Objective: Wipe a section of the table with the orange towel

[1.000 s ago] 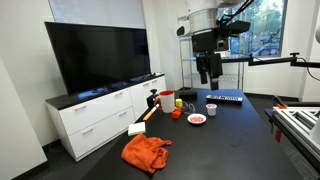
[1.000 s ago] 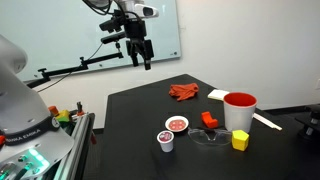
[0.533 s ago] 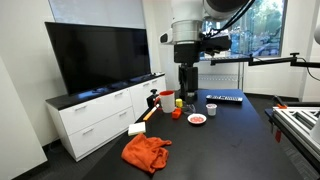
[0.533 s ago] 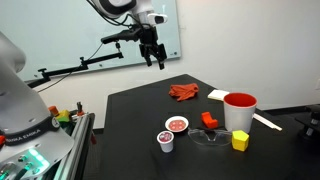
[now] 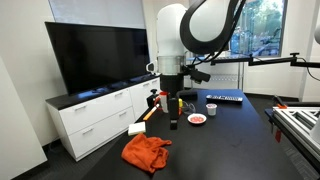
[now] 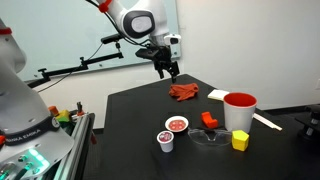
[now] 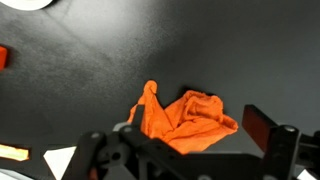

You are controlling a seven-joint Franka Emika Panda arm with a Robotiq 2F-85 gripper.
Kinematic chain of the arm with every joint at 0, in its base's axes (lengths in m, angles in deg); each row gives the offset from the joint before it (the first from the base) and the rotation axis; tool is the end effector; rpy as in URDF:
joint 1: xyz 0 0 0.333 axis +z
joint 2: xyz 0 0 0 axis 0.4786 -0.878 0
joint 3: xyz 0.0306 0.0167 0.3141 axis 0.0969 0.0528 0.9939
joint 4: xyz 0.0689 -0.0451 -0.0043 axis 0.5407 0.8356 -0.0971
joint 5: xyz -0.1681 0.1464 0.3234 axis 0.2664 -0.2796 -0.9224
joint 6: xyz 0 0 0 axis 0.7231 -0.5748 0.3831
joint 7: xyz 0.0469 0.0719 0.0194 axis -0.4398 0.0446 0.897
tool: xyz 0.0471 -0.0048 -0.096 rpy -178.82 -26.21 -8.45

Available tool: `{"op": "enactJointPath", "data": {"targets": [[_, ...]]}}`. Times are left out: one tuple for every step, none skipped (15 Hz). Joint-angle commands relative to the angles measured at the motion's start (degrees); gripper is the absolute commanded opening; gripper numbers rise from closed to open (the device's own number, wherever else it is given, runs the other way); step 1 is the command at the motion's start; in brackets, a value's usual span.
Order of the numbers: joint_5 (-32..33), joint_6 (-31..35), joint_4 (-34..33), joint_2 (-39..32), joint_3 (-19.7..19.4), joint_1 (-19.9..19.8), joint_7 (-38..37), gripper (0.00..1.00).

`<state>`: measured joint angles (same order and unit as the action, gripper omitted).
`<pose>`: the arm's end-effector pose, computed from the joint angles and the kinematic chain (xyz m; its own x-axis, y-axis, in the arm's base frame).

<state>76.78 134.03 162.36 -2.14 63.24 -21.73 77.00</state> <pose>0.5044 0.0725 0.2636 0.9475 0.3040 0.0994 0.3090 -0.9503 -0.0388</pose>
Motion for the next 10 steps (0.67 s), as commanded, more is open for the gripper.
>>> {"op": "enactJointPath", "data": {"targets": [[0.75,-0.15,-0.84,-0.99,1.74,-1.80,-0.62,1.00],[0.80,-0.22,-1.44,-1.55,1.78,-1.86,-0.66,1.00],[0.81,-0.27,-1.72,-1.68,1.79,-1.86,-0.69,1.00],[-0.76,0.55,-1.51,-2.06,2.51,-2.45,1.85,1.00],[-1.49,0.45,-2.44,-3.70,3.09,-2.84,2.77,1.00],[-1.83,1.87,-3.32,-5.45,3.75,-3.25,3.33,1.00],[-1.94,3.11,-4.62,-7.50,4.35,-3.65,3.64,1.00],[-2.14,4.20,-5.68,-9.14,5.14,-4.28,3.98,1.00],[-2.12,5.30,-7.09,-10.76,5.93,-4.90,4.14,1.00],[-1.80,6.58,-8.53,-12.47,6.69,-5.53,4.12,1.00]]}}
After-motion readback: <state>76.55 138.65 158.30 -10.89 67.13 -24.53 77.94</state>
